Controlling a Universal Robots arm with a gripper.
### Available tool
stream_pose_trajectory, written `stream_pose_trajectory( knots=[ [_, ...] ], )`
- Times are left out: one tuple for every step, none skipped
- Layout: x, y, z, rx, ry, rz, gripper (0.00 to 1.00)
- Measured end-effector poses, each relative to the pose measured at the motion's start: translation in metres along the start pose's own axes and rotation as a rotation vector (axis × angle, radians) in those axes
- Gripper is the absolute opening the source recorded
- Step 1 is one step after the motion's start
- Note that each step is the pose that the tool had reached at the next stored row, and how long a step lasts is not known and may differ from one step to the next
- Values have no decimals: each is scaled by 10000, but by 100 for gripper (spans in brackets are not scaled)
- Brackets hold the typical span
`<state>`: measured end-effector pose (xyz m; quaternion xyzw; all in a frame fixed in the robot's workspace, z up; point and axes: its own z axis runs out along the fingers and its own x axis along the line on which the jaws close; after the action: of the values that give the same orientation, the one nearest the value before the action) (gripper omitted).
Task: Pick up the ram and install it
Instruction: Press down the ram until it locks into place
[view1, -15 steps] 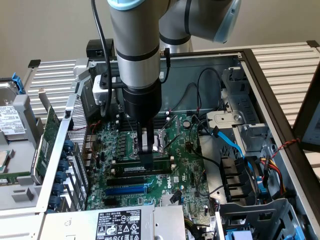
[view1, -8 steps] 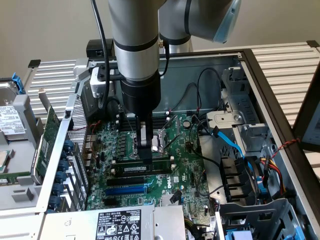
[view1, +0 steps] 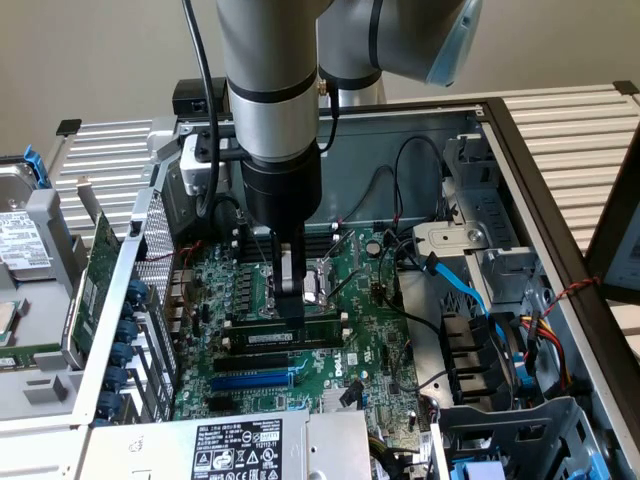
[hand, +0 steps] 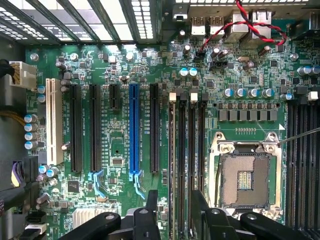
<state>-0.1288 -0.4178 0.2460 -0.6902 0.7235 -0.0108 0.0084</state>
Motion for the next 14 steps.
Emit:
stream_pose_trajectory(
  knots=[
    [0,0,0,0,1,0,40],
    [0,0,0,0,0,0,40],
    [0,0,0,0,0,0,40],
    [0,0,0,1,-1,0,40],
    [0,0,0,-4,1,0,40],
    [0,-1,0,-27,7,-1,40],
    [0,0,0,-60,18,-2,40],
    [1,0,0,-75,28,-2,40],
    [0,0,0,-80,36,-1,40],
    [0,0,0,-85,42,-1,40],
    [0,0,1,-96,48,-1,40],
    [0,0,1,-117,59,-2,40],
    [0,0,1,-133,83,-2,40],
    [0,0,1,-157,101,-3,40]
  ],
)
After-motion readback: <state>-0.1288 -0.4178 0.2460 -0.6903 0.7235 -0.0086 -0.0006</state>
